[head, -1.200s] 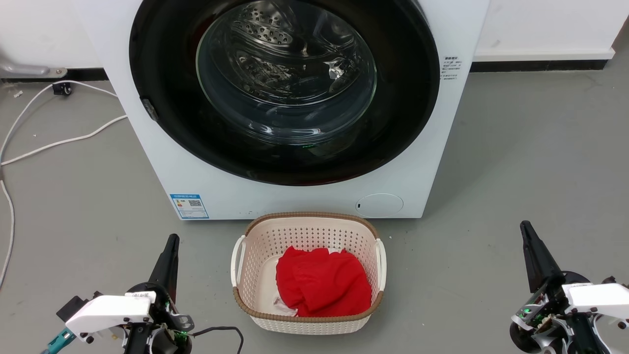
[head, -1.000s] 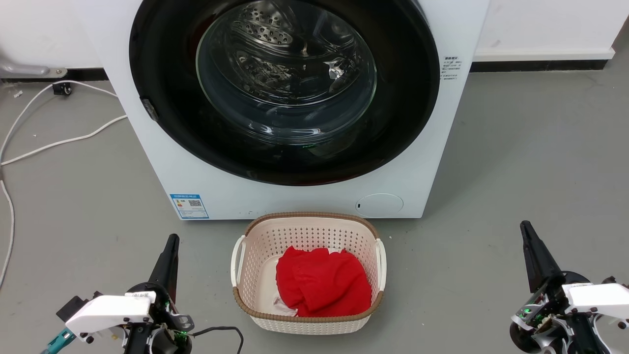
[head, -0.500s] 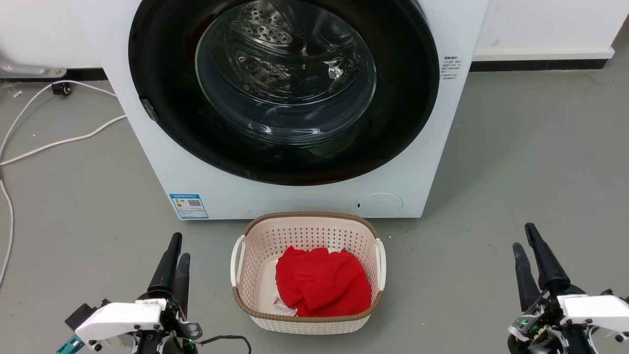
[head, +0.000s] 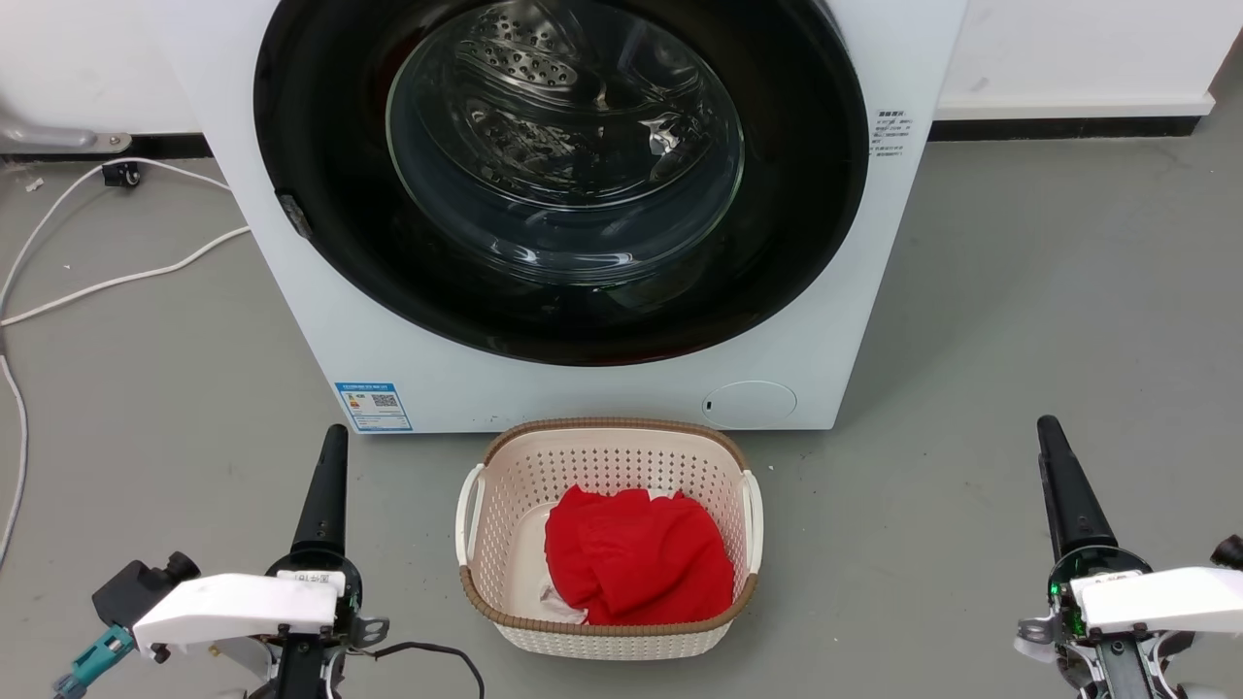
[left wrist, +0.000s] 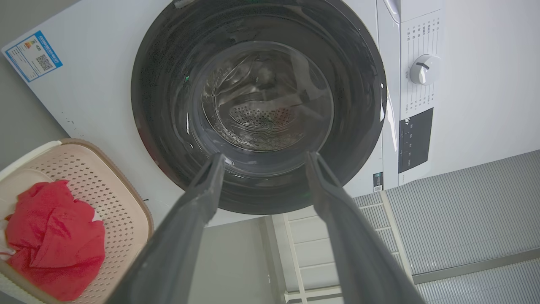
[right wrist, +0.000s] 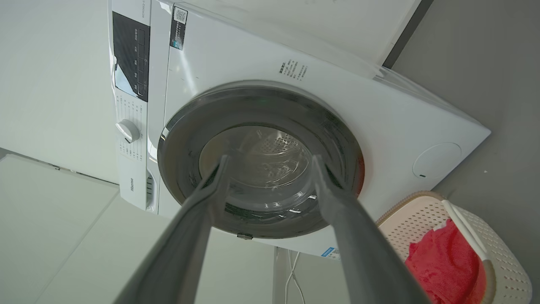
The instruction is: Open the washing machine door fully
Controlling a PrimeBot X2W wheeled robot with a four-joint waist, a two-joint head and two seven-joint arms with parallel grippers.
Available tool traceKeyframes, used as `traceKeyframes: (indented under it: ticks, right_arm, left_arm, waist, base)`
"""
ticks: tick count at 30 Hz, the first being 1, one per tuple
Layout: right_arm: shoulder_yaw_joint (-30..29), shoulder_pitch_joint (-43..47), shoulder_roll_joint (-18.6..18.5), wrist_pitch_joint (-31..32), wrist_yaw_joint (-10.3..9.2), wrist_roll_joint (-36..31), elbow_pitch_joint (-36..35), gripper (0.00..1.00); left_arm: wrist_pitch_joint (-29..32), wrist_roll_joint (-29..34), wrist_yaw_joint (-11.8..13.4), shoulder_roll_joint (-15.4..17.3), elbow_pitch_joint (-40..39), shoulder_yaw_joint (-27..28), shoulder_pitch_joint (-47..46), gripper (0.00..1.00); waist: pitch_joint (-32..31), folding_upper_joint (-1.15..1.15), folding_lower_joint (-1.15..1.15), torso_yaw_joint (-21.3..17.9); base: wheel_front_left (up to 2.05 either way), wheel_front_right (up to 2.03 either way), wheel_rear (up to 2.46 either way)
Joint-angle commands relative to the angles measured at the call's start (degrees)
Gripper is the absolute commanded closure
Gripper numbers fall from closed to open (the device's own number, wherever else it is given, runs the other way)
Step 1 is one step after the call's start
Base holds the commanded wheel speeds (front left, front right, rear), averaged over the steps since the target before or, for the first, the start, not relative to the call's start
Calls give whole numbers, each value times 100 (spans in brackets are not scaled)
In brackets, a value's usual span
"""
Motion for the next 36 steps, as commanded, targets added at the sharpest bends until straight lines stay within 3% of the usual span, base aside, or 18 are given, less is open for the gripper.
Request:
traceKeyframes:
  ticks: [1, 14, 36]
  right_arm:
    - [31, -55, -6, -70, 0, -379, -208, 0]
    - [133, 78, 0, -340, 0, -2384, -564, 0]
    - [179, 240, 9, -672, 0, -4333, -540, 0]
  left_arm:
    - [-74, 323, -10, 18, -172, -7, -55, 0]
    - [-348, 1873, -13, 18, -433, -74, -6, 0]
    - [-718, 3889, -17, 19, -508, -120, 99, 0]
  waist:
    - [-1, 0, 0, 3]
    - [-10, 0, 0, 11]
    - [-18, 0, 0, -4]
  base:
    - [0, 0, 0]
    - [0, 0, 0]
    - [0, 0, 0]
